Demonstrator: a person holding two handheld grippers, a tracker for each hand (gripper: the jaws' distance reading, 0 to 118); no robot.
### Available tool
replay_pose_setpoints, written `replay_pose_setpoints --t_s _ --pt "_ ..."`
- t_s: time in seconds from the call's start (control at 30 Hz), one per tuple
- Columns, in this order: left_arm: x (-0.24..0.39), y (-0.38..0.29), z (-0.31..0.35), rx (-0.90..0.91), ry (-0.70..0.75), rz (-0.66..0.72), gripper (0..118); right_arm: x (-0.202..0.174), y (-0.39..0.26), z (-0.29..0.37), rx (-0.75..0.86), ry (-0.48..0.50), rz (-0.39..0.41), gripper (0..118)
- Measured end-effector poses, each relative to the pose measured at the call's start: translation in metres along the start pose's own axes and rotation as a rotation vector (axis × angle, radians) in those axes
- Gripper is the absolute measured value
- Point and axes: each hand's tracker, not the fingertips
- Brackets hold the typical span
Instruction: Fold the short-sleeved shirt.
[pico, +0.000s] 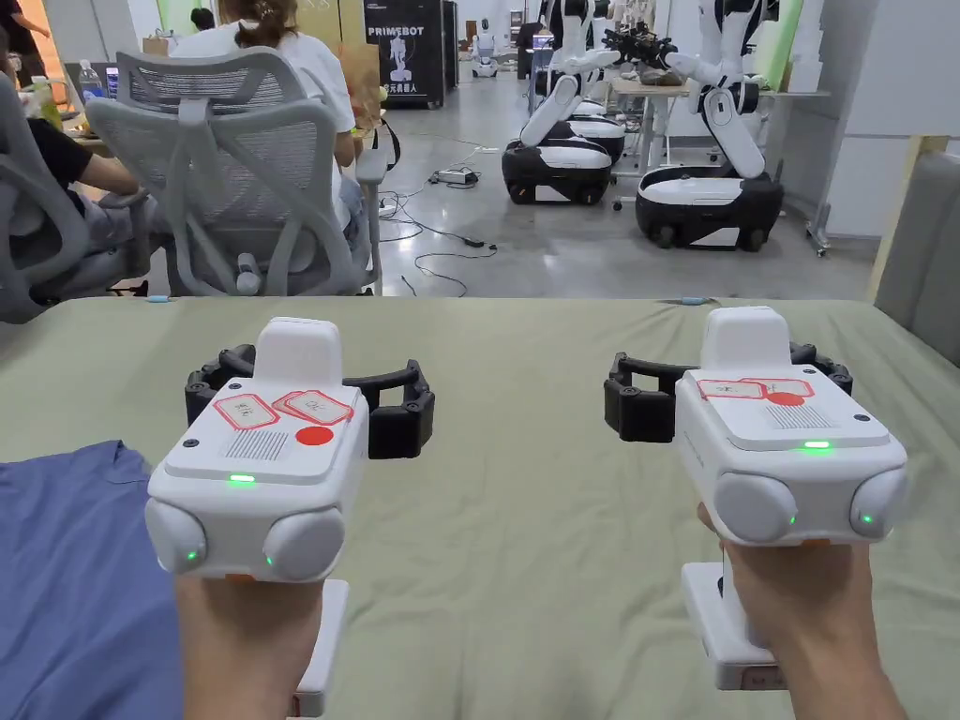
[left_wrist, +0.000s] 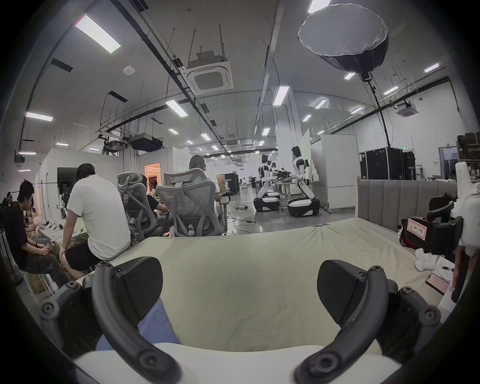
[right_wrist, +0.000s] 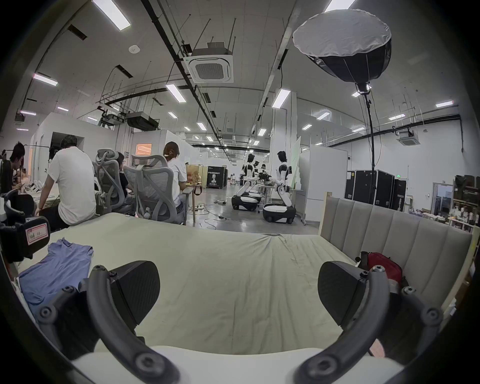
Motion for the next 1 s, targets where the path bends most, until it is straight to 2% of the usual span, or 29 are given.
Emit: replay_pose_setpoints --t_s 1.0 --pt "0.0020 0.0052 0.0035 0.007 -0.002 -0.006 118 0.0019 0.0023 0.0038 0.014 0.004 0.015 118"
